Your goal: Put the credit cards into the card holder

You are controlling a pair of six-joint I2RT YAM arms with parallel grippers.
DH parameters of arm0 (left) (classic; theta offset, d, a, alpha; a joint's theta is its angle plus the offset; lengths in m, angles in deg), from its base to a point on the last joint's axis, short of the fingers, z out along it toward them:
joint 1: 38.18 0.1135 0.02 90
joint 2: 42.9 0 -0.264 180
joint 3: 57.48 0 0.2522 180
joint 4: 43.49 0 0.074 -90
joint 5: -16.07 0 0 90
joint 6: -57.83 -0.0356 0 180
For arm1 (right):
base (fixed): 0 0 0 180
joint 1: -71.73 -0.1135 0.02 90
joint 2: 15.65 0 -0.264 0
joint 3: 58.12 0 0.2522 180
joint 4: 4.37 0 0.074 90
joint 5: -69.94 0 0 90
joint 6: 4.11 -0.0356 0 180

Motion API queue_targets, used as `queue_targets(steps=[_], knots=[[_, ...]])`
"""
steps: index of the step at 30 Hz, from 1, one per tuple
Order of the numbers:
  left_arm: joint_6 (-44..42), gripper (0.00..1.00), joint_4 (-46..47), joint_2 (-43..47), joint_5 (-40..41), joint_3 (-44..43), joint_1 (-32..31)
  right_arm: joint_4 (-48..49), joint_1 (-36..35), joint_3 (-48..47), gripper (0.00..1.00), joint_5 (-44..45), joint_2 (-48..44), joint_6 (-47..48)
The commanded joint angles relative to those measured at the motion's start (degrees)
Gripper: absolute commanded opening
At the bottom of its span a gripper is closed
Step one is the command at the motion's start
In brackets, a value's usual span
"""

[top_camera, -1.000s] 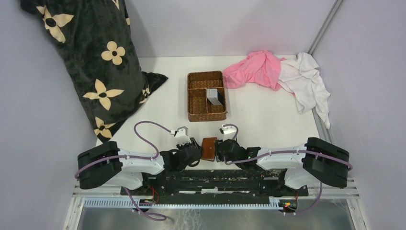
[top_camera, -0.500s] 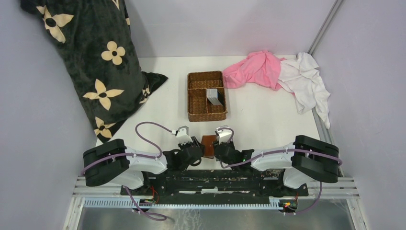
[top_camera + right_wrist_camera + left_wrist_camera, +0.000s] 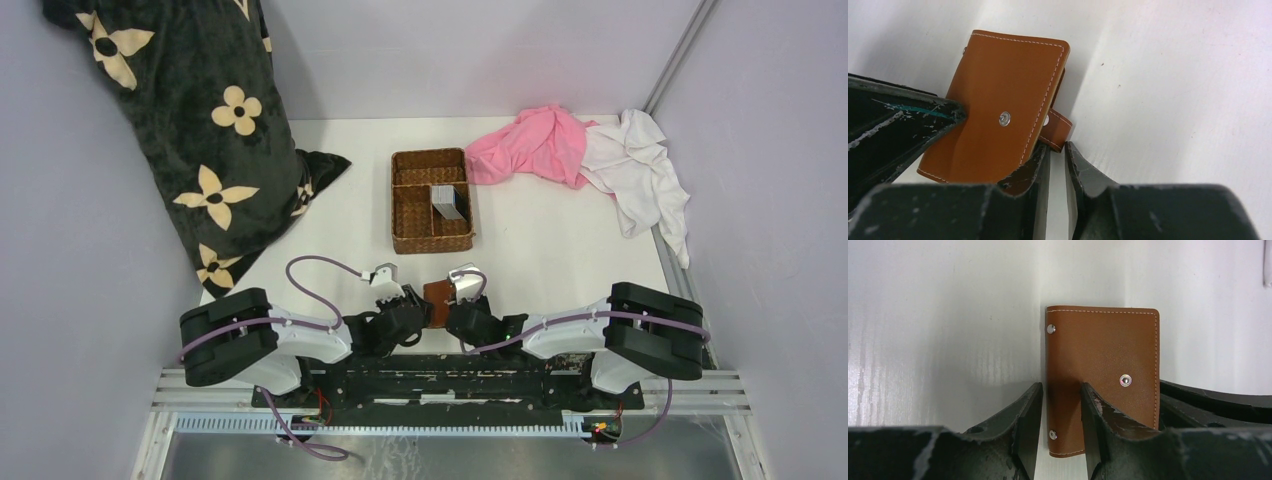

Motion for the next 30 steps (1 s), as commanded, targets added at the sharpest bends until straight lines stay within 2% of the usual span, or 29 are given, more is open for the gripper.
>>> queue_targets(steps=[1,12,23,30], knots=[[2.04,0.42,-4.37,-2.22,-2.32,1.90,-0.16,3.04,-0.31,0.43,0.21,3.11,-1.57,1.65],[2.03,0.42,-4.37,-3.12,-2.72,1.82,-0.11,5.26,0.65,3.24,0.15,2.10,-4.43,-3.17],[2.31,0.42,-4.37,-3.34,-2.86,2.25,-0.13,11.16,7.62,9.35,0.12,-3.28,-6.66,-10.05],[0.93,0.42,-5.54,-3.55,-2.88,0.78,-0.13,12.60,9.39,9.77,0.11,-5.44,-6.18,-10.62]])
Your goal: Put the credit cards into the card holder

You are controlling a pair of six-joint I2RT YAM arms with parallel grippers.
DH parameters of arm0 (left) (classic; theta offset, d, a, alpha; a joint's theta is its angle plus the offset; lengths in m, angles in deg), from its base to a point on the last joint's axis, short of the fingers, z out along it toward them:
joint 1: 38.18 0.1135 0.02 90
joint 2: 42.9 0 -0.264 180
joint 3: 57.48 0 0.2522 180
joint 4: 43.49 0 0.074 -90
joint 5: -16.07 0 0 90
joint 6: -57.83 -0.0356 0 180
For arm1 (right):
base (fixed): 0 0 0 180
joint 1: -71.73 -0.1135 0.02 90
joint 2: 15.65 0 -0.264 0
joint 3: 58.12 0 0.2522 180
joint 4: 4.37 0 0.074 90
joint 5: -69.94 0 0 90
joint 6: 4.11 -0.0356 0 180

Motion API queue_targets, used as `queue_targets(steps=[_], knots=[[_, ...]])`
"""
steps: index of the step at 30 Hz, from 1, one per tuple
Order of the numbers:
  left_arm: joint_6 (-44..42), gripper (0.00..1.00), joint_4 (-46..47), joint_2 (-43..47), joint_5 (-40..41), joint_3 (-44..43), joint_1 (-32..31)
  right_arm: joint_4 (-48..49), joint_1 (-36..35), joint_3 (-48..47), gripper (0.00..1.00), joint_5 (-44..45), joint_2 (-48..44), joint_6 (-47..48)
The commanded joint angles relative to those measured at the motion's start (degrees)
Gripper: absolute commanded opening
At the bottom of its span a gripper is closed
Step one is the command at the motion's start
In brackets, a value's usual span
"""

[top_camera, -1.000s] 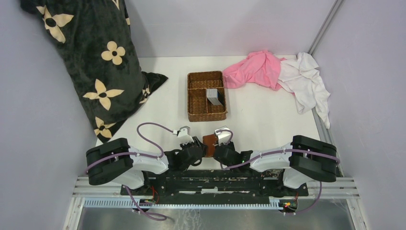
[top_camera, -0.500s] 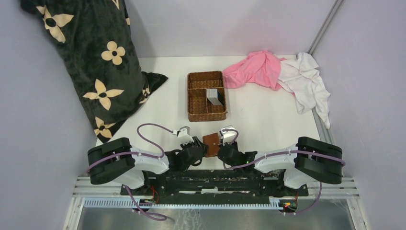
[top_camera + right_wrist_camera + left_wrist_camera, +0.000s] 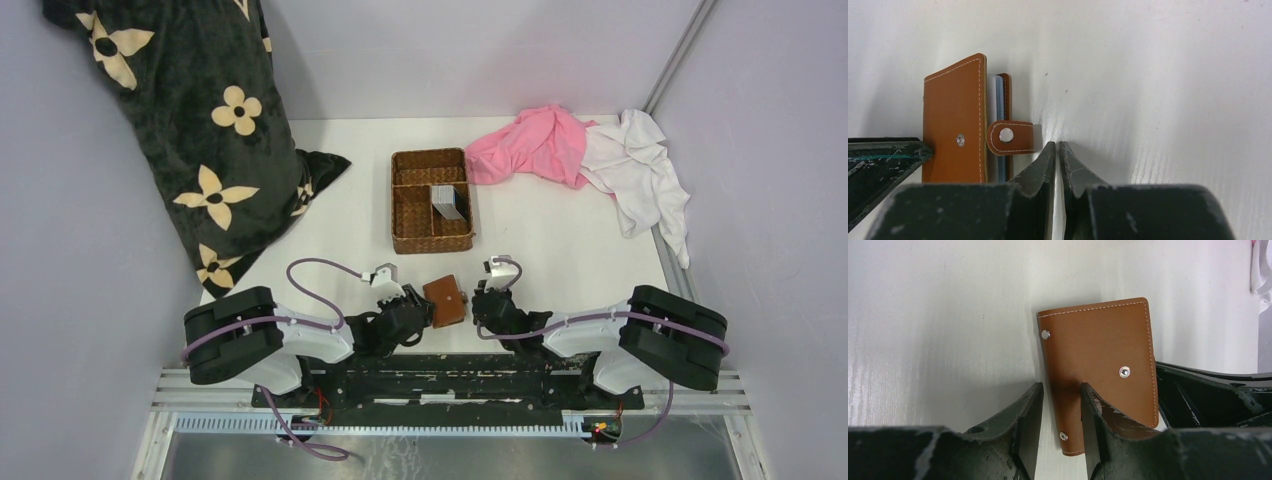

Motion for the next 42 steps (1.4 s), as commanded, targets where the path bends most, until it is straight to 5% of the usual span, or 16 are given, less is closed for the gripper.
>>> queue_targets(steps=[1,10,30,42], knots=[[-1.21,0.42,-8.85,-2.12,-2.35,0.16,-0.13,2.79,0.94,0.38,0.12,-1.45,-0.54,-1.21],[-1.47,0.42,-10.22,-4.20,-2.40,-1.07,-0.13,-5.48,0.94,-1.64,0.38,-2.10,-7.15,1.36],[-1.78,0.41,-14.93,-9.89,-3.26,-5.85,-0.13,-13.80,0.26,-1.74,0.44,-0.43,-19.24,2.97],[-2.19,0.40,-22.04,-16.45,-5.37,-11.23,-0.05,-7.30,11.08,-0.26,0.52,-11.25,-15.17,-1.93]])
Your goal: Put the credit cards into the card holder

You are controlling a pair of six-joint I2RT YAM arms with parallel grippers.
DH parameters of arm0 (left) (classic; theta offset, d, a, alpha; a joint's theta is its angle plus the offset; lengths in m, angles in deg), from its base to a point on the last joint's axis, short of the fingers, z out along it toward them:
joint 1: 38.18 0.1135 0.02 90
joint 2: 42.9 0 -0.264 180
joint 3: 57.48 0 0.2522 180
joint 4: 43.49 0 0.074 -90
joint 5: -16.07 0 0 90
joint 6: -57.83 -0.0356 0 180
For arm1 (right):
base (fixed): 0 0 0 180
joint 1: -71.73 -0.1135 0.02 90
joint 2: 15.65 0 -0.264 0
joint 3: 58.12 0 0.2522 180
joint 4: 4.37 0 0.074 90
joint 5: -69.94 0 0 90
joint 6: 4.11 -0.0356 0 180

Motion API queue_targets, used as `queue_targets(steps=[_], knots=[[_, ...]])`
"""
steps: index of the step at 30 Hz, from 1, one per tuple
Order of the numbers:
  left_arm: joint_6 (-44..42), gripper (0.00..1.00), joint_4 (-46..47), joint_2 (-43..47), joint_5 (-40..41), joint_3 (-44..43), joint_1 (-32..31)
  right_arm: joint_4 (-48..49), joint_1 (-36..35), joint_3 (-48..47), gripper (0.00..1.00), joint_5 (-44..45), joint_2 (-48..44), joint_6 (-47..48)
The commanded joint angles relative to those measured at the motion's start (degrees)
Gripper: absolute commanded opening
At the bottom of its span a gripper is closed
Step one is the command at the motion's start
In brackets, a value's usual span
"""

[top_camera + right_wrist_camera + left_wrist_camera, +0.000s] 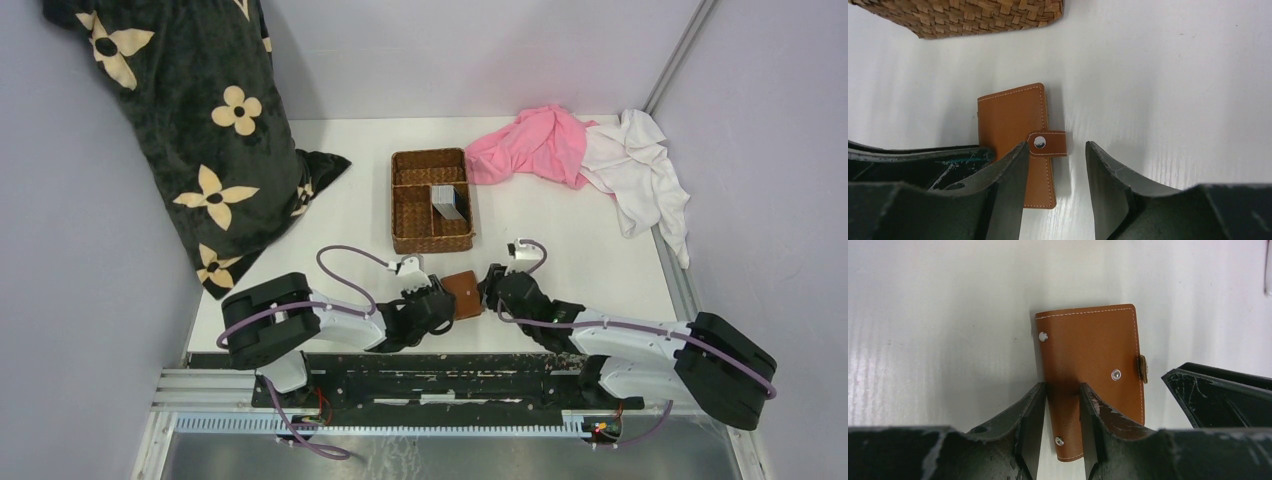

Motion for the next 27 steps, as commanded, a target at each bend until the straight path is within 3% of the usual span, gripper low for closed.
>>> queue_targets(steps=[1,13,27], knots=[[-2.26,0.40,-16.13,-5.55,-5.64,1.78,-0.05,5.25,3.65,0.31,0.52,-5.39,0.91,-2.47],[-2.69,0.39,-18.04,-7.72,-6.23,0.18,0.51,10.79,11.62,4.27,0.52,-13.82,1.98,-7.16],[-2.81,0.39,-18.35,-8.76,-6.84,-0.60,0.77,20.84,16.08,8.65,0.50,-20.58,6.73,-12.01]])
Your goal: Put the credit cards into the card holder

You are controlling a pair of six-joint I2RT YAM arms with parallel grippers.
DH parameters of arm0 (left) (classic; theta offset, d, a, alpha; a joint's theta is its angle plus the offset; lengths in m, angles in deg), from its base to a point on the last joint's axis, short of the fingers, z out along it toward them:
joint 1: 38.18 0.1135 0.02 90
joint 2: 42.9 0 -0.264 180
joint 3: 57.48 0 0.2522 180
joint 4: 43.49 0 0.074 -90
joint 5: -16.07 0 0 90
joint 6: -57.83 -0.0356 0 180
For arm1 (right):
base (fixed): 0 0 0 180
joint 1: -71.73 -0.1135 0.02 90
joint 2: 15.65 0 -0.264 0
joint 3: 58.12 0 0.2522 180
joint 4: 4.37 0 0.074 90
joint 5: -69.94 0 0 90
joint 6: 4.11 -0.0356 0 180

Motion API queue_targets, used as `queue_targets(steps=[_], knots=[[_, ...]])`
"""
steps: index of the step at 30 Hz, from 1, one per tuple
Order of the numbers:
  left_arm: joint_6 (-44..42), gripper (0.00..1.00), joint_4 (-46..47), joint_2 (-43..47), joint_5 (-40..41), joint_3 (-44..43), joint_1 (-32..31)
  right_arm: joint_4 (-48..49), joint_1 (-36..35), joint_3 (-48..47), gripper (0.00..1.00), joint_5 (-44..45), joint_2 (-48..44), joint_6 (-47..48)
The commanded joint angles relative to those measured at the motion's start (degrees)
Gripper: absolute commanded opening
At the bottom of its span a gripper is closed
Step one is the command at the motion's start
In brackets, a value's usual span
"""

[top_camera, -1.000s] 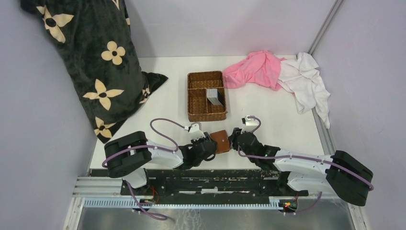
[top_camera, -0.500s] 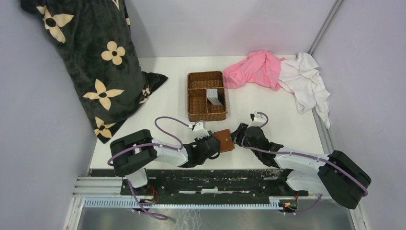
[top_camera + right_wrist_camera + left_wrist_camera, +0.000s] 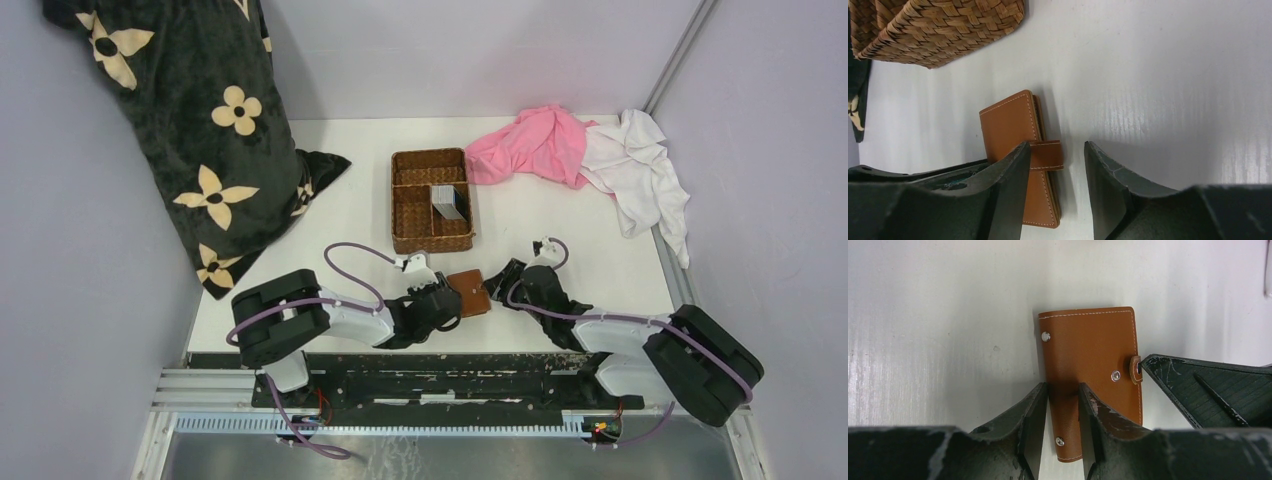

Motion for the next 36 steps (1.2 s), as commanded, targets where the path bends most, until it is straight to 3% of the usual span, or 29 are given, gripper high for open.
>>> queue_targets(steps=[1,17,36], knots=[[-2.85,0.39,-16.97,-5.40,-6.58,3.19,0.37,5.72,0.64,0.79,0.50,-2.97,2.01,-1.89],[-3.30,0.38,-17.84,-6.93,-6.79,1.60,0.45,13.21,0.88,2.51,0.49,-5.77,7.03,-4.46],[-3.40,0.37,-16.83,-7.64,-7.90,2.34,1.14,0.63,2.89,2.39,0.56,-3.25,-6.26,-0.71]])
